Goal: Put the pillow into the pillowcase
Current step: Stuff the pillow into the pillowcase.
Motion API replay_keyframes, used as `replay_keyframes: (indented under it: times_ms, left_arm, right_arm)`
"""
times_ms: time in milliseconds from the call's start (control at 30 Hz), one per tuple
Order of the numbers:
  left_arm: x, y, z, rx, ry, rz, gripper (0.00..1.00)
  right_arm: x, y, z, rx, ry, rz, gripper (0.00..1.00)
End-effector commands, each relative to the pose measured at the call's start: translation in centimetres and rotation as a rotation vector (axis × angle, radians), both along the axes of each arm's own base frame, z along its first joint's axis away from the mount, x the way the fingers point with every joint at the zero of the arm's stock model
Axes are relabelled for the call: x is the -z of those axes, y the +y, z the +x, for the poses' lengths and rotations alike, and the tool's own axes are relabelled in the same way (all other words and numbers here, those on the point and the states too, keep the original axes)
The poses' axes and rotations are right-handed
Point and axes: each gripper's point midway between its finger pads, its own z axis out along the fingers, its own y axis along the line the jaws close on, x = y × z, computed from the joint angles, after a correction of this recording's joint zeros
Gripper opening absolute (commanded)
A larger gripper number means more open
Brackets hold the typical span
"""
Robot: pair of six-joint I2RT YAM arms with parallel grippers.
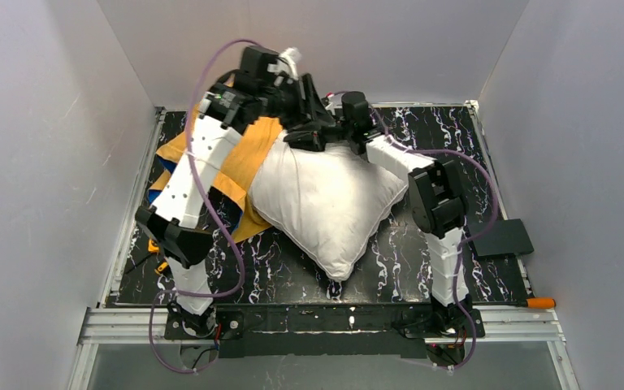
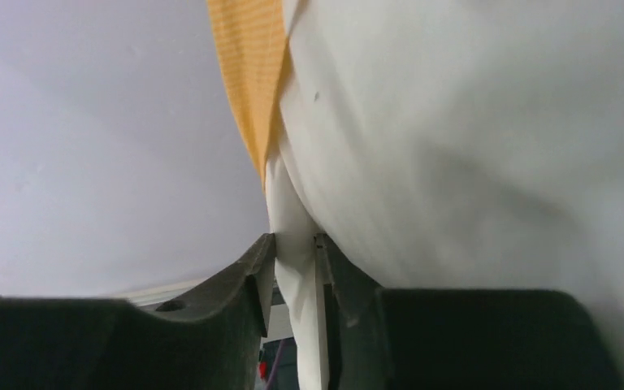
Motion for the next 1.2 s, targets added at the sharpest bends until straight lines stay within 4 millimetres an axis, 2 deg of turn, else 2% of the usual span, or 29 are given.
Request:
replay_keyframes:
  times_ms: [0,67,133,200,300,367,433,533,633,700,800,867,900,933,1033,1100,1133,1167]
  left_arm:
    - [-0.5,7.4,1.5,-0.204,0.002,0.080,0.55]
    - [0.4,10.4,1.8,-0.282,0.014,0.134,0.64]
    - [1.5,13.0,1.6,-0.354,0.048,0.181,0.69]
    - [2.8,15.4,0.9,-0.414,0.091,0.229,0.72]
    - [5.2,18.1,-0.9,-0.478,0.178,0.276,0.75]
    - [6.5,19.3,-1.9,-0.514,0.231,0.280,0.76]
    - [7.6,20.2,-2.8,-0.542,0.276,0.279,0.77]
    - [8.4,21.0,-3.8,-0.566,0.317,0.271,0.78]
    - [8.4,21.5,-4.2,-0.572,0.317,0.275,0.78]
    - [8.1,21.5,-4.2,-0.557,0.302,0.273,0.78]
    - [7.7,20.7,-4.1,-0.520,0.306,0.244,0.78]
    - [7.5,19.6,-4.1,-0.491,0.343,0.202,0.78]
    - [7.6,19.0,-4.2,-0.470,0.365,0.191,0.79]
    - [7.7,18.4,-4.4,-0.455,0.382,0.191,0.85]
    - [7.8,16.9,-5.0,-0.417,0.387,0.212,0.87]
    - [7.6,15.6,-5.4,-0.393,0.371,0.228,0.87]
    - [7.5,15.1,-5.5,-0.383,0.361,0.242,0.87]
    - [7.4,14.4,-5.8,-0.367,0.350,0.253,0.87]
  right_arm:
    - [-0.3,-5.2,-0.5,0.023,-0.101,-0.226,0.42]
    - [-0.7,-7.1,-0.2,0.032,-0.128,-0.288,0.57]
    - [-1.1,-8.7,0.6,0.047,-0.169,-0.340,0.66]
    - [-2.2,-10.0,2.0,0.069,-0.233,-0.373,0.71]
    - [-2.1,-12.0,4.3,0.107,-0.279,-0.435,0.77]
    - [-1.0,-13.4,5.8,0.136,-0.295,-0.496,0.79]
    - [1.3,-14.9,6.6,0.146,-0.281,-0.574,0.81]
    - [6.0,-16.0,5.1,0.062,-0.176,-0.667,0.82]
    - [8.7,-15.4,1.0,-0.114,-0.101,-0.683,0.83]
    - [8.6,-14.0,-2.4,-0.244,-0.074,-0.638,0.84]
    - [6.6,-10.2,-8.0,-0.415,-0.052,-0.501,0.84]
    - [4.2,-7.0,-11.6,-0.536,-0.060,-0.392,0.82]
    - [2.7,-5.9,-12.4,-0.571,-0.109,-0.380,0.82]
    - [1.9,-5.4,-12.5,-0.586,-0.141,-0.386,0.84]
    - [-0.4,-5.1,-12.2,-0.577,-0.116,-0.283,0.84]
    - [-0.4,-5.0,-9.8,-0.471,-0.213,-0.312,0.86]
    - [-1.3,-5.7,-9.0,-0.402,-0.243,-0.316,0.87]
    - [-1.5,-6.3,-7.6,-0.327,-0.258,-0.312,0.88]
